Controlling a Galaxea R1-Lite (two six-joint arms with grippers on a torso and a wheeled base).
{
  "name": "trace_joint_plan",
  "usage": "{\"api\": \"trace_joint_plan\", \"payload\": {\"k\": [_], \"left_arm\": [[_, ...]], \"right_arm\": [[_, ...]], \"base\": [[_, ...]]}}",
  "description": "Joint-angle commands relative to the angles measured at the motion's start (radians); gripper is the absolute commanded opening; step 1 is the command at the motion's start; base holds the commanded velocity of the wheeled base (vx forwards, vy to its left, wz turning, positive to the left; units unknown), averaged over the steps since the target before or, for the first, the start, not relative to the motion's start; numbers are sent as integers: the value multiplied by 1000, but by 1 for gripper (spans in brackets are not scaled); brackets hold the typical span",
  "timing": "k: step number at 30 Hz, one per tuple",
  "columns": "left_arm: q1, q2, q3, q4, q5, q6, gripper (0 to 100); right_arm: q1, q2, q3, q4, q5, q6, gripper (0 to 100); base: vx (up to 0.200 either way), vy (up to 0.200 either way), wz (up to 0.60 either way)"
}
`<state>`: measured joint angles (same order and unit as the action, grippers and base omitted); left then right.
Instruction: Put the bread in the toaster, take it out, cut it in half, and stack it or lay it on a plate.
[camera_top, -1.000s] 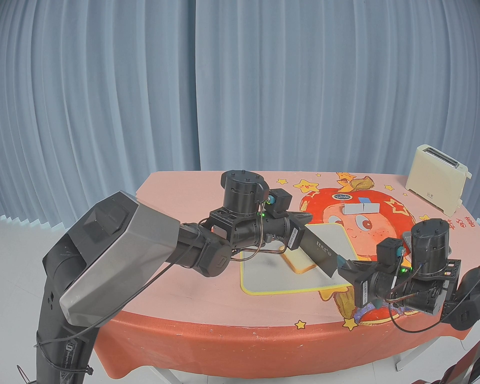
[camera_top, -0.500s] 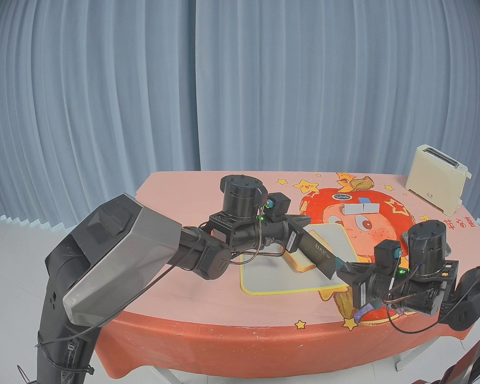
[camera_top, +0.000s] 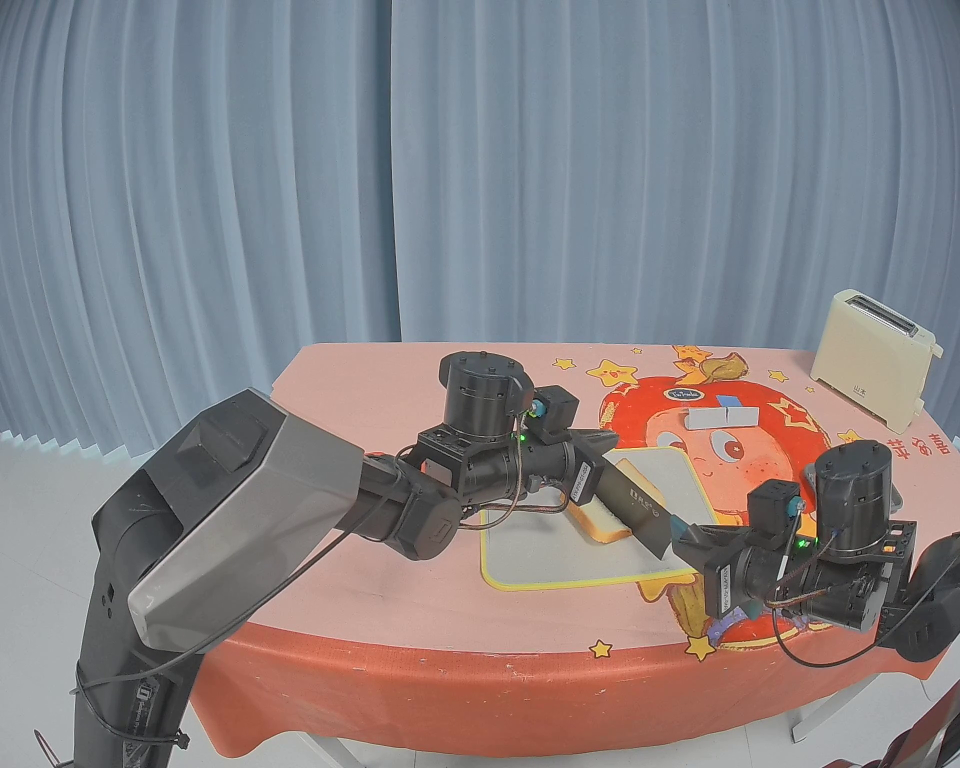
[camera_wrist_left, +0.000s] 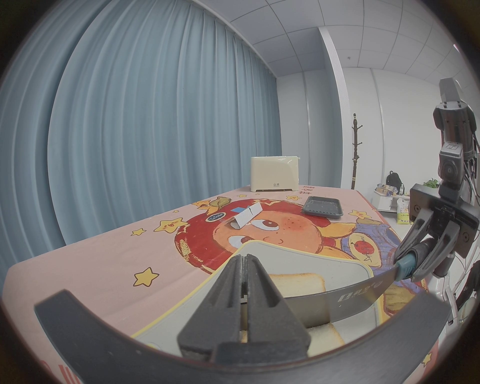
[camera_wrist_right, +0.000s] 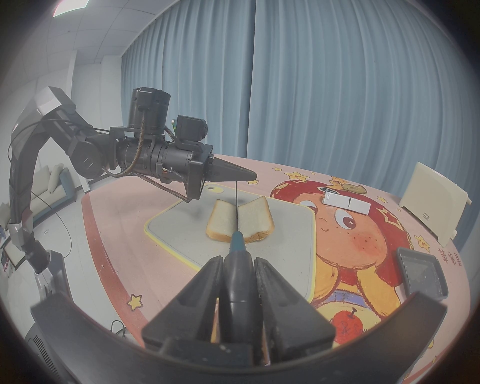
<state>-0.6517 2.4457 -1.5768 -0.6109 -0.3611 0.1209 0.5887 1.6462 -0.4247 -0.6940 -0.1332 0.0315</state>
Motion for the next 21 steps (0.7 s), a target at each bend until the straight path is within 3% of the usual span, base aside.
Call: {"api": "trace_joint_plan", "payload": {"k": [1, 21], "left_arm": [[0, 15, 0, 5, -1, 0, 0], [-2, 22, -6, -26, 10, 0, 0]], "right_arm": [[0, -5, -6, -7, 0, 1, 0], [0, 7, 3, 4, 0, 1, 0]], "base": [[0, 0, 0], [0, 0, 0]]}}
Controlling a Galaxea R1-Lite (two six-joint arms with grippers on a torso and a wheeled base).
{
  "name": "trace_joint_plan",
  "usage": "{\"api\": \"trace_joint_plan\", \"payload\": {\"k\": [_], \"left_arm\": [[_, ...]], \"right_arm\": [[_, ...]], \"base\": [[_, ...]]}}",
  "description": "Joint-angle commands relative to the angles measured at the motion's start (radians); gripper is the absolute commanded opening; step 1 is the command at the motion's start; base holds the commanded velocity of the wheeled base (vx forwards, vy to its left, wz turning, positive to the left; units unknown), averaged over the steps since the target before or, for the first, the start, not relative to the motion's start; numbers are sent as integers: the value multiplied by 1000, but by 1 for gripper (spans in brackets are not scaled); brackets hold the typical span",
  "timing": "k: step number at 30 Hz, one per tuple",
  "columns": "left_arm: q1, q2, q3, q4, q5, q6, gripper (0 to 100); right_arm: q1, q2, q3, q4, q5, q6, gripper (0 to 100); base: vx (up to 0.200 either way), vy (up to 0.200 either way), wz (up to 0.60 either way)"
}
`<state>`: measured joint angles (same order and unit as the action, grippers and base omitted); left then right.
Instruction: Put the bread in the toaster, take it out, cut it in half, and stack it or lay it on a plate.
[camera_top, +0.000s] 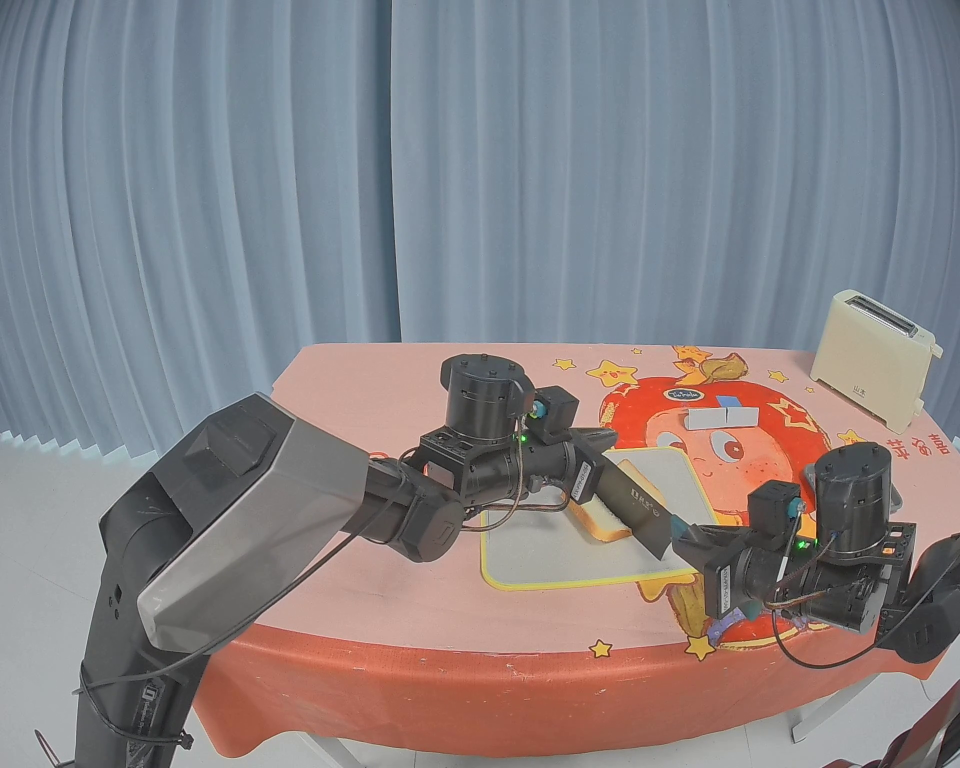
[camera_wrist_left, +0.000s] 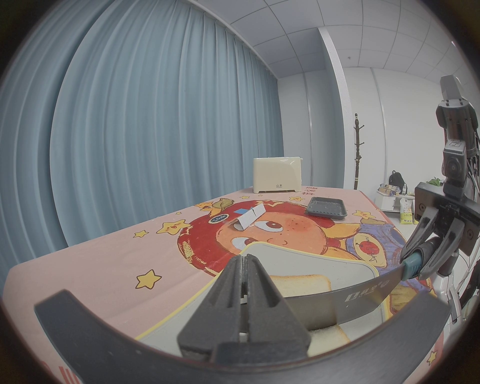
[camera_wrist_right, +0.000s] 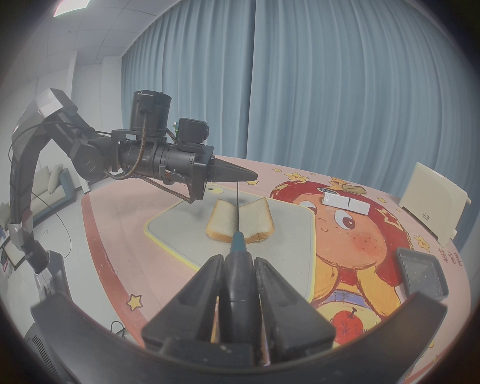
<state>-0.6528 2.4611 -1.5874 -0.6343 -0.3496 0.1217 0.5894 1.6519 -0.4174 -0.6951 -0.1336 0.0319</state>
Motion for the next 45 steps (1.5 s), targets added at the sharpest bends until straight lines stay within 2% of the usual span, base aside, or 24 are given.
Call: {"api": "trace_joint_plan", "payload": {"k": [1, 9, 24, 39, 42, 45], "left_arm": [[1, 9, 7, -2, 0, -1, 0], [8, 24, 17, -2, 0, -1, 0], [-1, 10, -26, -5, 0, -1, 0], [-4, -74, -26, -8, 0, -2, 0], [-25, -114, -9, -7, -2, -13, 0], [-38, -120, 23, -8, 0, -8, 0]], "right_arm": [[1, 0, -7, -1, 0, 0, 0], [1, -4, -29, -12, 0, 6, 0], [-2, 8, -4, 5, 0, 0, 0], [0, -3, -17, -9, 0, 2, 0], [1, 0, -17, -11, 0, 2, 0], [0, 0, -18, -11, 0, 3, 0]], "base": [[0, 0, 0], [0, 0, 0], [0, 0, 0], [0, 0, 0], [0, 0, 0], [0, 0, 0]]}}
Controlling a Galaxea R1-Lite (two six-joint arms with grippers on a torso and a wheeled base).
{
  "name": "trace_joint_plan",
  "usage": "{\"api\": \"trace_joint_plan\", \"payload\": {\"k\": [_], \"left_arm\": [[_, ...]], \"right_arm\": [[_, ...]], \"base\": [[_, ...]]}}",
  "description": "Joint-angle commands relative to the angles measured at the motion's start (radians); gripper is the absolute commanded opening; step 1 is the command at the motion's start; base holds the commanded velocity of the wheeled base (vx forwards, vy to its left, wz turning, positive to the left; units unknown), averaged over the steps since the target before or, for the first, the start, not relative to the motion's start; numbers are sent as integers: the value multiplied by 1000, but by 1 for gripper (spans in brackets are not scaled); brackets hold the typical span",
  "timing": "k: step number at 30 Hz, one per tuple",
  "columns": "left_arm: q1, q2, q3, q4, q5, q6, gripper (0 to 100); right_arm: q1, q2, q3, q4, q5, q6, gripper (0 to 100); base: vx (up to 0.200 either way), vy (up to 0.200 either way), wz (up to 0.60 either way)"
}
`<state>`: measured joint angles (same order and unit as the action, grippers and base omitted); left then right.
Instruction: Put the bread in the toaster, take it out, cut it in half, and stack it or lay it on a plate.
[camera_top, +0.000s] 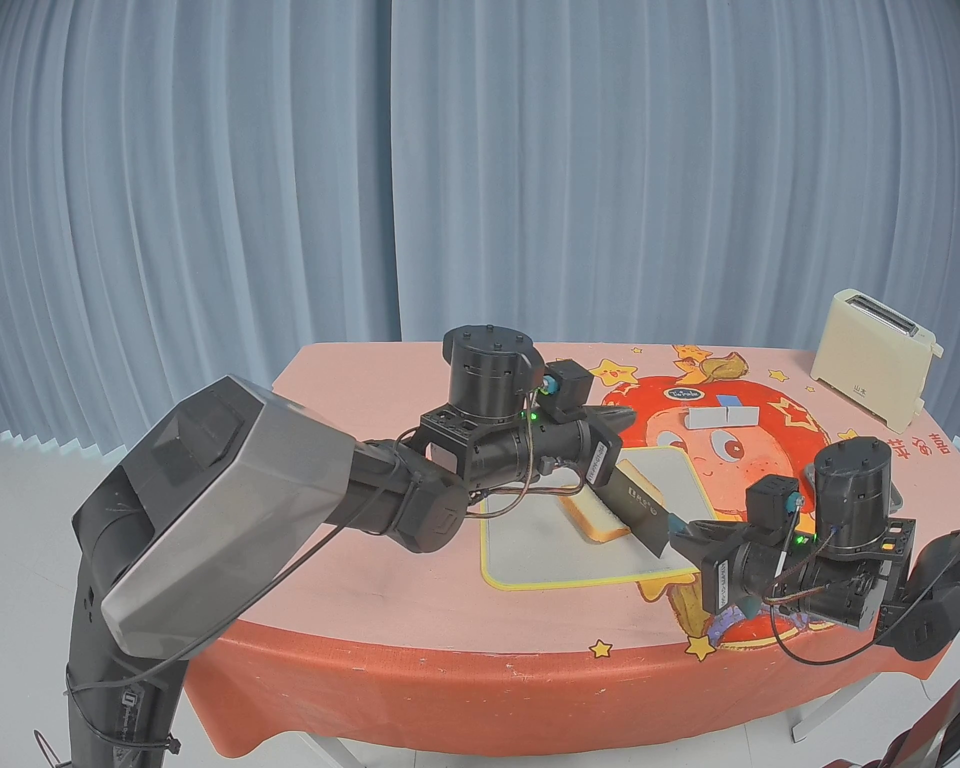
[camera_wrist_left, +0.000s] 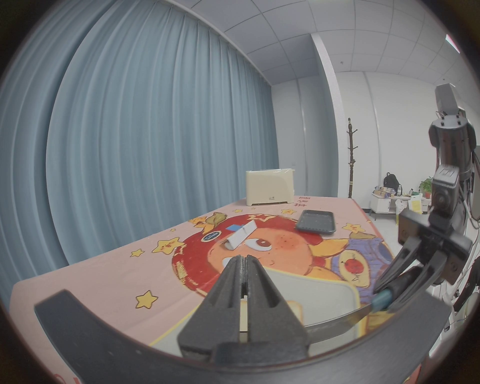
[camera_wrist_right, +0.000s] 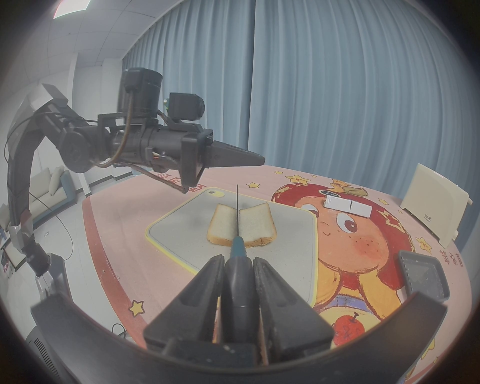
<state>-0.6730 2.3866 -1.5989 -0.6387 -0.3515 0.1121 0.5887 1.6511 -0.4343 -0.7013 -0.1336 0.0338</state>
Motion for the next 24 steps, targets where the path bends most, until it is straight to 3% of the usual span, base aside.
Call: {"api": "trace_joint_plan", "payload": {"k": [1, 24], "left_arm": [[-17, -46, 39, -4, 2, 1, 0], [-8, 54, 83, -52, 2, 8, 0]], "right_arm": [[0, -1, -1, -4, 0, 1, 0], [-3, 6, 3, 8, 0, 1, 0]], "base": [[0, 0, 0], [0, 0, 0]]}}
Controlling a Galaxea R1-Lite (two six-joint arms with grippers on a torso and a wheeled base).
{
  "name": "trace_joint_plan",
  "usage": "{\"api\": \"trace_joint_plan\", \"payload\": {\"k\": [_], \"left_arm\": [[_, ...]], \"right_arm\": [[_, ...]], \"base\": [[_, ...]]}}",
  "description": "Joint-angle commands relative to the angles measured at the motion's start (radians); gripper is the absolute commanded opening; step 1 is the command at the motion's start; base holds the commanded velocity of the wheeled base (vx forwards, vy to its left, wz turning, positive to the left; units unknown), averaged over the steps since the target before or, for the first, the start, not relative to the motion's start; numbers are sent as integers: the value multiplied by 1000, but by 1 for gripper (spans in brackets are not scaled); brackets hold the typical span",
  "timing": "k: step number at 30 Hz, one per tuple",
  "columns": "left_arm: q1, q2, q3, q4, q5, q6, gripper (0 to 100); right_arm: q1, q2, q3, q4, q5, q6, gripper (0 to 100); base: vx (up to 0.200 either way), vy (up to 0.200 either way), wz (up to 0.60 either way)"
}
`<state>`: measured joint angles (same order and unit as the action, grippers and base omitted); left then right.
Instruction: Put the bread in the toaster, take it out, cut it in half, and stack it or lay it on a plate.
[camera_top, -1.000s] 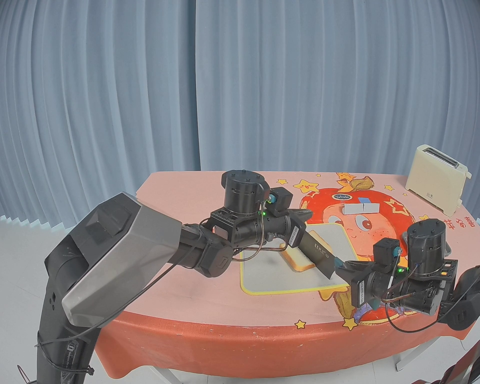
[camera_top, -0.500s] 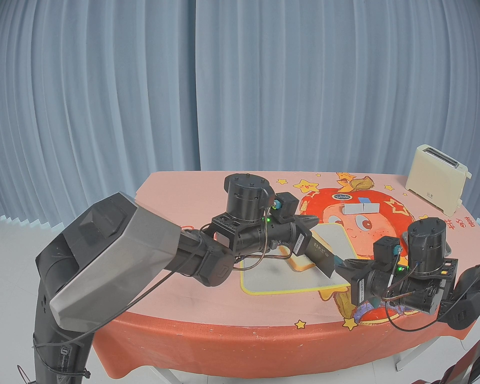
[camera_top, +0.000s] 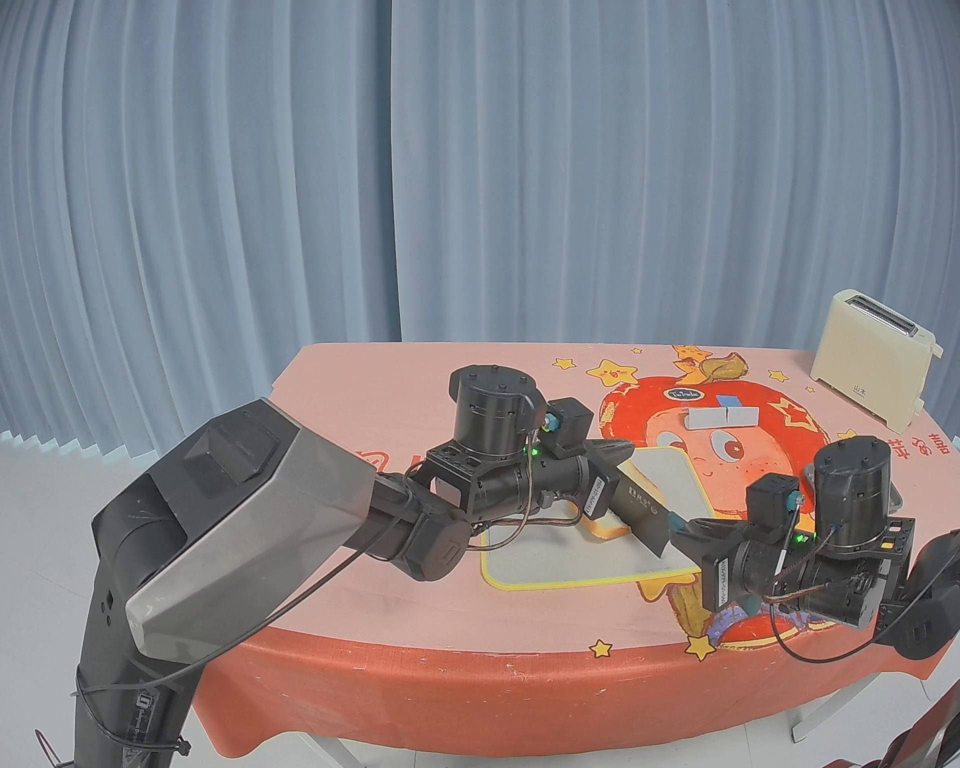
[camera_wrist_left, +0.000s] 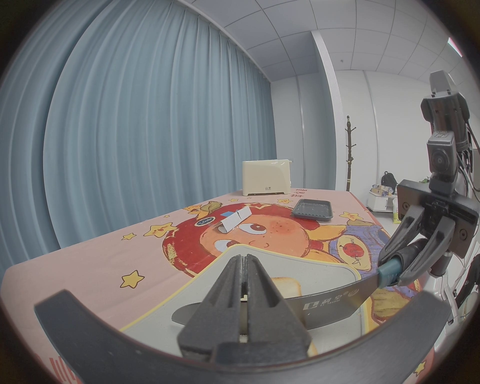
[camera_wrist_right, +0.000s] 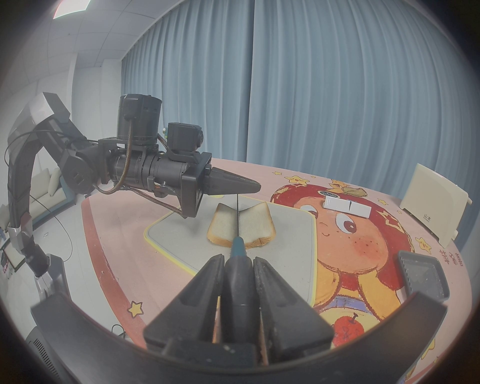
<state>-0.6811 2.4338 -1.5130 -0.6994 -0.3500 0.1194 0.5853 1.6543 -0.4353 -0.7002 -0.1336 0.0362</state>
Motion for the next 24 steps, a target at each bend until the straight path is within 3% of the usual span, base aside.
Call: {"api": "trace_joint_plan", "payload": {"k": [1, 11, 24], "left_arm": [[0, 7, -3, 9, 2, 0, 0], [-32, -21, -7, 11, 0, 0, 0], [2, -10, 10, 9, 0, -3, 0]], "right_arm": [[1, 2, 6, 7, 0, -1, 0], [-1, -2, 12, 7, 0, -4, 0], [-5, -5, -13, -10, 0, 4, 0]], "base": [[0, 0, 0], [0, 0, 0], [0, 0, 0]]}}
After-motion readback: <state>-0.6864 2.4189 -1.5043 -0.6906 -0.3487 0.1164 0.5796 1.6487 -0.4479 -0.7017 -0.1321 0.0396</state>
